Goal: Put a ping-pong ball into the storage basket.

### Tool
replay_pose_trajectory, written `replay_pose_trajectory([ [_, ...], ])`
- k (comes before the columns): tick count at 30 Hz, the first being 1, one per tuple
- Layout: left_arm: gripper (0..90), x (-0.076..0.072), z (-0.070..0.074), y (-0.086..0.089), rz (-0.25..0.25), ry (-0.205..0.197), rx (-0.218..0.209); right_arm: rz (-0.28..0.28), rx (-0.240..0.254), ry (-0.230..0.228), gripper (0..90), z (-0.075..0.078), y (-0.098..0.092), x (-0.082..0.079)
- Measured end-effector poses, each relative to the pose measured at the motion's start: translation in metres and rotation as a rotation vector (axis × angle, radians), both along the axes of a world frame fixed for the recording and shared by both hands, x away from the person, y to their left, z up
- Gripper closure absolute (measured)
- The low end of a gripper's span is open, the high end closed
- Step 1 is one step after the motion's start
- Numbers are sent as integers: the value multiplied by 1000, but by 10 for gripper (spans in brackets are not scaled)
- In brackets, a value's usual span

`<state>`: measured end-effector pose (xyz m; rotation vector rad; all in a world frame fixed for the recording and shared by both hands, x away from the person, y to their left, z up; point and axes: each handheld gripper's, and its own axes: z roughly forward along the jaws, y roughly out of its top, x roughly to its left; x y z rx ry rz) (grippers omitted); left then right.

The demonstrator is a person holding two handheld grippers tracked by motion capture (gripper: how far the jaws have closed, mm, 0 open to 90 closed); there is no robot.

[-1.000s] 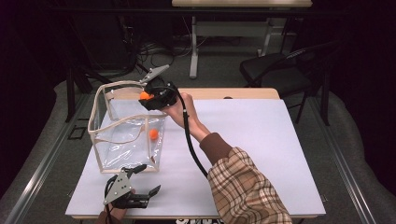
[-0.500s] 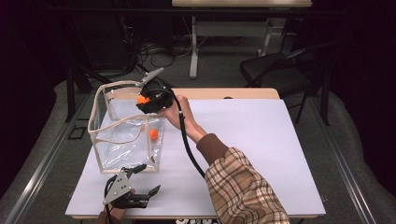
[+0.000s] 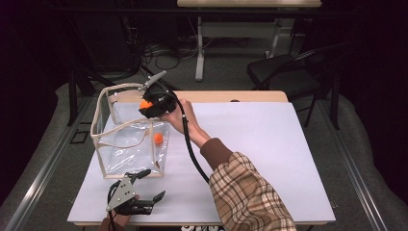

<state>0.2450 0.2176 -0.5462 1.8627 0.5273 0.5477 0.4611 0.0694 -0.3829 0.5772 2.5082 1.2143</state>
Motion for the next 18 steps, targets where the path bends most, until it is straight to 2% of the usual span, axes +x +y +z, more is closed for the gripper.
replay_pose_trajectory([
  [10, 158, 0, 0, 0, 0, 1, 0, 7, -13, 30, 489, -5, 9, 5],
  [14, 158, -1, 0, 0, 0, 0, -3, -7, -17, 47, 394, -7, 9, 7],
  [18, 158, 0, 0, 1, 1, 1, -5, -15, 20, 51, 311, -3, -3, 6],
])
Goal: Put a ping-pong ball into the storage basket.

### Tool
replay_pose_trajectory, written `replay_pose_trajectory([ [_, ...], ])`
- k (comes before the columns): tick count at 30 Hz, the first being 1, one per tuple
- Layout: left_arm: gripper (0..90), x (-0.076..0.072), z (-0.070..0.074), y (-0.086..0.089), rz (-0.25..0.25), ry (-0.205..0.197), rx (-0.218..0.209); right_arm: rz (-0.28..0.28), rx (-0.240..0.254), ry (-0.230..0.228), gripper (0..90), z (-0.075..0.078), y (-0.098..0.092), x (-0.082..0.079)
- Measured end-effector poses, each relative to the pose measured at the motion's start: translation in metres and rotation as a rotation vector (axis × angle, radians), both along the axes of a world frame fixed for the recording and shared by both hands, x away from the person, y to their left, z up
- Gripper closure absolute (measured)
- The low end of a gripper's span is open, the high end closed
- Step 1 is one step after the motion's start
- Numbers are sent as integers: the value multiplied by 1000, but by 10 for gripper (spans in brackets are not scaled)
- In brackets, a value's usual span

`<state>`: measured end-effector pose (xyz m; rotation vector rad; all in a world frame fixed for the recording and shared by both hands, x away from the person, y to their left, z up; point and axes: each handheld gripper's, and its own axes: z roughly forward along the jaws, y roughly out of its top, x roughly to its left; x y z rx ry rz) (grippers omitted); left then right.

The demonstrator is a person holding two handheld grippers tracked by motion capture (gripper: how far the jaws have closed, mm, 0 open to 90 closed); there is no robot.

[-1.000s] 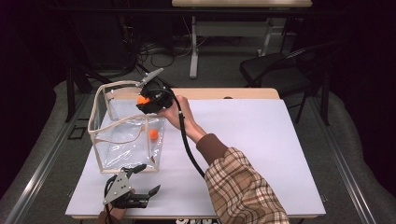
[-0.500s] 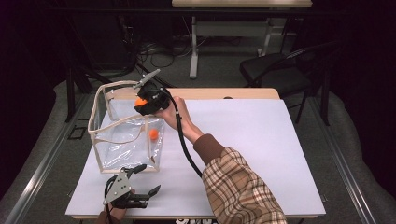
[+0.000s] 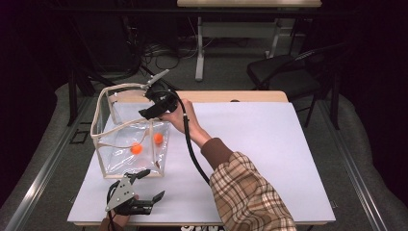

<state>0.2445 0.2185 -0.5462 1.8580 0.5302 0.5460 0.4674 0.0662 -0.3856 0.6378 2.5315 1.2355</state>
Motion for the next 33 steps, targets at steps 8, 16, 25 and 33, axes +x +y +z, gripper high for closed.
replay_pose_trajectory([
  [8, 157, 0, 0, -1, -2, 2, 8, -12, 49, 0, 145, 9, -38, -3],
  [16, 158, 0, 0, -1, -1, -2, 4, -15, 53, -6, 100, 8, -68, -9],
  [25, 158, -2, 1, -1, 7, 0, 9, -24, 40, -16, 66, 5, -92, -20],
  [33, 158, -4, 1, 1, 13, -1, 7, -22, 36, -17, 42, -2, -105, -27],
])
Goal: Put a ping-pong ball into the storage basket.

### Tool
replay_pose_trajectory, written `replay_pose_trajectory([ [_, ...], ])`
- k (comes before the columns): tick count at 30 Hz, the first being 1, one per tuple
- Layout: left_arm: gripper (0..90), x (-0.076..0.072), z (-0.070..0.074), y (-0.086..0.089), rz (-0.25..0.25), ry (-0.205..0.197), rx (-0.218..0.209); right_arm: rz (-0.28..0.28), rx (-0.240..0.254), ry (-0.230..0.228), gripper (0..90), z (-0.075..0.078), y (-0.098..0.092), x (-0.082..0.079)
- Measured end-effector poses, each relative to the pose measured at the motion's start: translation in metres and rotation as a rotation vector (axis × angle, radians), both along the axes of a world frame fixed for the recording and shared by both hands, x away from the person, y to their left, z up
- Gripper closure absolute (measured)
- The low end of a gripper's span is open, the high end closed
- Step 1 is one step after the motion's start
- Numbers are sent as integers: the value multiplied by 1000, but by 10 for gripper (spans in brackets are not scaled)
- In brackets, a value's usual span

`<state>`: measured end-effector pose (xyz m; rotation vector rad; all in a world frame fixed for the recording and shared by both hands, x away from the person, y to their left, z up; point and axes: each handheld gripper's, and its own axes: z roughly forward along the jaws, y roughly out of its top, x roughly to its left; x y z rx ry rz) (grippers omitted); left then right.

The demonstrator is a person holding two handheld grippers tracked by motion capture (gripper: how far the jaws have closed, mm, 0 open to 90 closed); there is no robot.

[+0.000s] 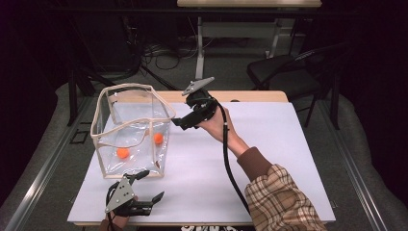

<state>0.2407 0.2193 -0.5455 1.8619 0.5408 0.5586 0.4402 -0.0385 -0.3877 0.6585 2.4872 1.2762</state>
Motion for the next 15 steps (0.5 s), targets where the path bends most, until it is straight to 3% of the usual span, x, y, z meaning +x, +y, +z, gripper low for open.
replay_pose_trajectory([
  [15, 158, 1, 0, 1, 1, -1, -2, -28, -34, -4, 0, -17, -32, -14],
])
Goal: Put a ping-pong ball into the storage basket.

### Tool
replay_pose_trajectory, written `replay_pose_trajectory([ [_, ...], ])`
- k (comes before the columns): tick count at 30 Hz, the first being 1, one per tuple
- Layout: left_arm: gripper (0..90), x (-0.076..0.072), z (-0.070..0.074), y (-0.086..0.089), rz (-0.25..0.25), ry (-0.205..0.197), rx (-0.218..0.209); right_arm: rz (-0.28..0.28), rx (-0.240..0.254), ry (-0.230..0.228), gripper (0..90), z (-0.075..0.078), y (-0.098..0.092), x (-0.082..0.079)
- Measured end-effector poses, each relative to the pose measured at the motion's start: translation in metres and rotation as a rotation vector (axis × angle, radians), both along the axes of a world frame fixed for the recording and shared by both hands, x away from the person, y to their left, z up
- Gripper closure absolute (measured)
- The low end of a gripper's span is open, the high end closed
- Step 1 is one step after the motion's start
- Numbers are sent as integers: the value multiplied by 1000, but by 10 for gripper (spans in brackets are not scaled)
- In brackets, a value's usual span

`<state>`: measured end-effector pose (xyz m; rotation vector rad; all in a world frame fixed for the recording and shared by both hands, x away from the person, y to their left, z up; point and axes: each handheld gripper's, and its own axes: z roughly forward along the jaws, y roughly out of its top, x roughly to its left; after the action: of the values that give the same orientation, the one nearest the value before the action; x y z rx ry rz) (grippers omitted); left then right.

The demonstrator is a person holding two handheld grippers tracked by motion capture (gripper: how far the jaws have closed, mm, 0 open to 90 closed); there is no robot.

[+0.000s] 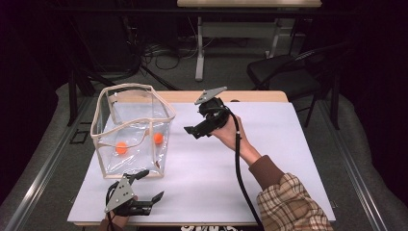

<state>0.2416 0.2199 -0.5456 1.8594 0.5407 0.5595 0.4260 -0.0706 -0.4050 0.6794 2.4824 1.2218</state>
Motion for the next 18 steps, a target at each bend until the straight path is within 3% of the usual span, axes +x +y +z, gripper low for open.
replay_pose_trajectory([
  [18, 158, 0, 0, -1, -2, 2, 3, -31, 5, -5, 0, -19, -34, -21],
])
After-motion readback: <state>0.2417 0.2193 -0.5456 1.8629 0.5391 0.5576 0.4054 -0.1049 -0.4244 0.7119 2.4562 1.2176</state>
